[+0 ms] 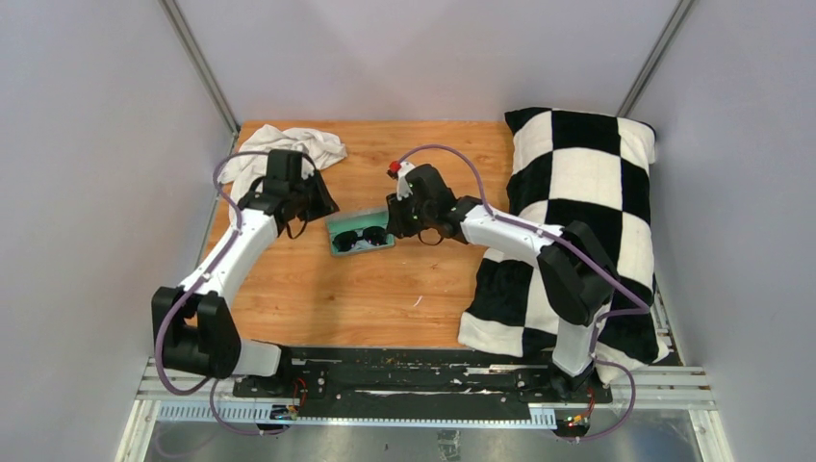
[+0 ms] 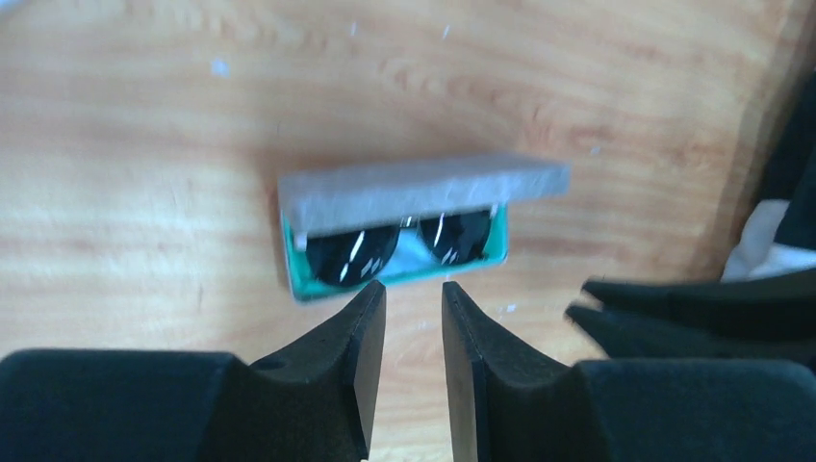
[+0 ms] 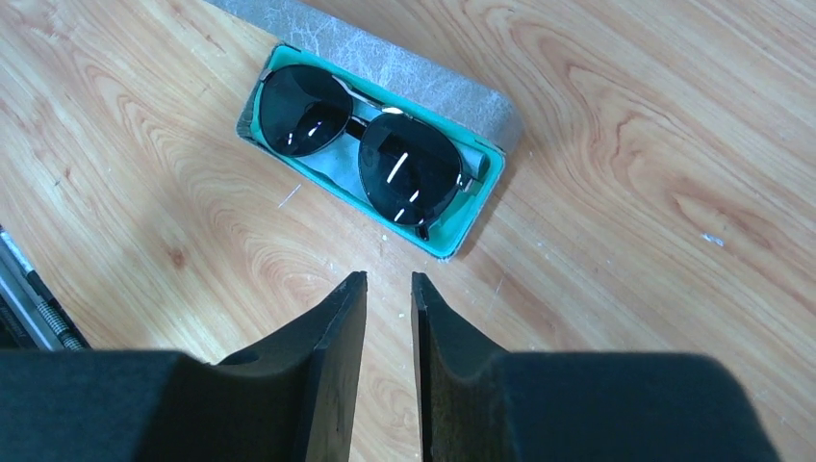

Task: Organize the sunglasses
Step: Adjust the sunglasses case at the center of the board.

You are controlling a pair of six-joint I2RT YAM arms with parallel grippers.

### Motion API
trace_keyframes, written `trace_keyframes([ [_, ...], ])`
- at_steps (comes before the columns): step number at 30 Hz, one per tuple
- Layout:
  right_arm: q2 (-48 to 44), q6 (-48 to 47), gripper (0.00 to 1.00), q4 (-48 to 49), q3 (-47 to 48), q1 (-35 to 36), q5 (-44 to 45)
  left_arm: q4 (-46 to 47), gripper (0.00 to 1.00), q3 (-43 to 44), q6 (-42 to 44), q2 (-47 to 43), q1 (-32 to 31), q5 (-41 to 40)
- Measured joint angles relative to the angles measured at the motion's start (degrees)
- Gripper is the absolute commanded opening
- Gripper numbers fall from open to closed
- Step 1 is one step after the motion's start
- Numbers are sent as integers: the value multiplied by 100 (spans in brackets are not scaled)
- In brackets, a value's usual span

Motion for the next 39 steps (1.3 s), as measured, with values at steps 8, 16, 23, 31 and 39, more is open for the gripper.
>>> trace_keyframes([
  [8, -765, 280, 30, 15, -765, -24, -44, -208, 35, 1508, 492, 1397, 13, -468],
  [16, -1707, 481, 32, -55, -2129, -33, -44, -575, 37, 2210, 815, 2758, 284, -345],
  [23, -1886, 597, 32, -46, -2347, -37, -28, -492, 37, 1526, 656, 2647, 306, -131],
  [31, -1574, 710, 33, 103, -2284, -37, -367, -450, 37, 815, 398, 2194, 247, -17],
  [39, -1248, 1038, 34, 334, -2280, -37, -688, -295, 38, 221, 173, 1602, -79, 173],
])
